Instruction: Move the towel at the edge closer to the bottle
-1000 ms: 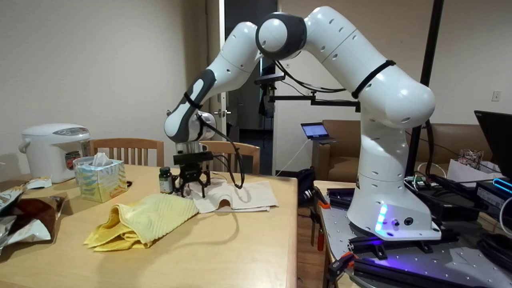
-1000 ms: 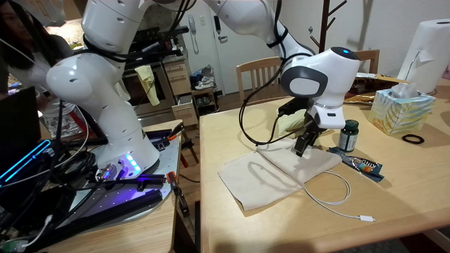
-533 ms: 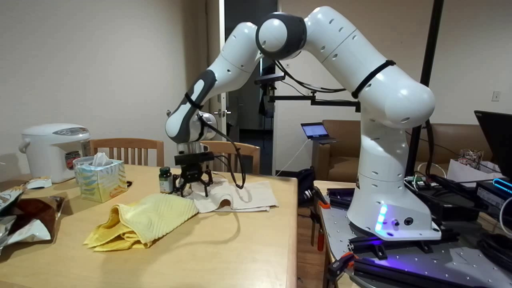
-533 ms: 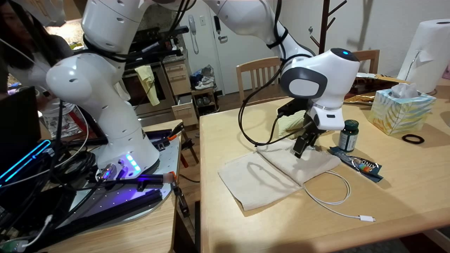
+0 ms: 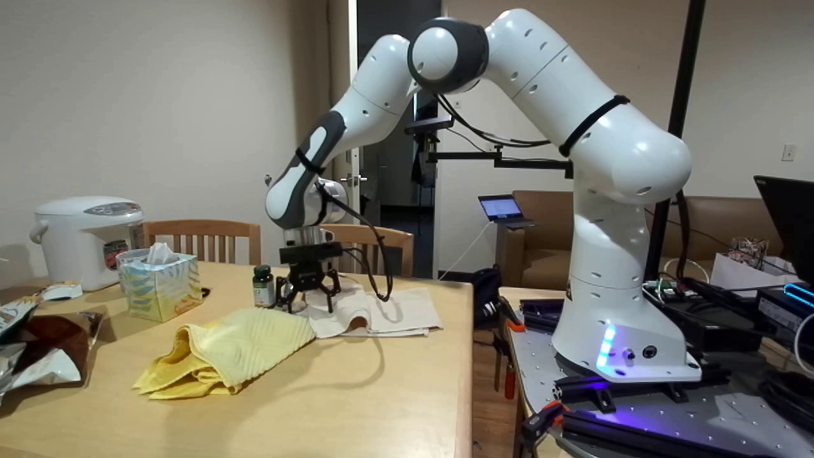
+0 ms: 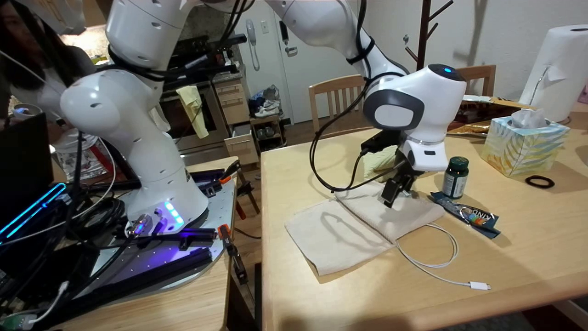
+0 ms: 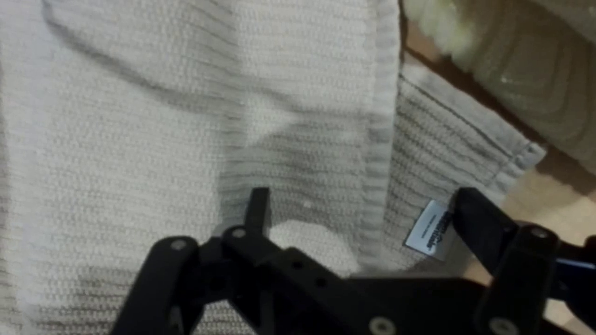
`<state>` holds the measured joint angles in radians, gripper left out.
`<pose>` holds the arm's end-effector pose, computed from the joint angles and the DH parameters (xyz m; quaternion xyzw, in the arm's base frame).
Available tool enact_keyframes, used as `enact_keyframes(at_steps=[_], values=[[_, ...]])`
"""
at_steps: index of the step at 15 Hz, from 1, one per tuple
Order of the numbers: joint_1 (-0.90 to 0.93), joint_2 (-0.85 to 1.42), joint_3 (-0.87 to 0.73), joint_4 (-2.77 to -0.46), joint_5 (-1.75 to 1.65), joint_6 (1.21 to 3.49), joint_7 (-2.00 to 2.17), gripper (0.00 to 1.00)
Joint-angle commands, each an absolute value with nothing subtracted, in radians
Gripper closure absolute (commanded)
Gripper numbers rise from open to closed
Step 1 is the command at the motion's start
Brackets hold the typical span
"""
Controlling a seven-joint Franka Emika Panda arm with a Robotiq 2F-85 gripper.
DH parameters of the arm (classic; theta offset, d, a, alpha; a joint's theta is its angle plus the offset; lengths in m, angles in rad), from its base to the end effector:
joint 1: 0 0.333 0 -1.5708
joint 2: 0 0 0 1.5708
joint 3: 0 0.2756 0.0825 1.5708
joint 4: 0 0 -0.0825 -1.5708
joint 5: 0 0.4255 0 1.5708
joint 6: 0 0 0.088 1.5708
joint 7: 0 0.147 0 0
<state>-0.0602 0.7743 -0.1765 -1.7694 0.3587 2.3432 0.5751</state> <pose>0.6059 -0.1392 0.0125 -0.8613 0.4978 0.0950 0.0371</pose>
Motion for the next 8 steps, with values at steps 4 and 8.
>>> enact_keyframes(at_steps=[4,8], values=[[-0.064,0.696,-0.173,-1.879,0.349,2.401,0.57,0.0],[-0.053,0.665,-0.178,-1.909,0.34,2.442,0.572,0.0]])
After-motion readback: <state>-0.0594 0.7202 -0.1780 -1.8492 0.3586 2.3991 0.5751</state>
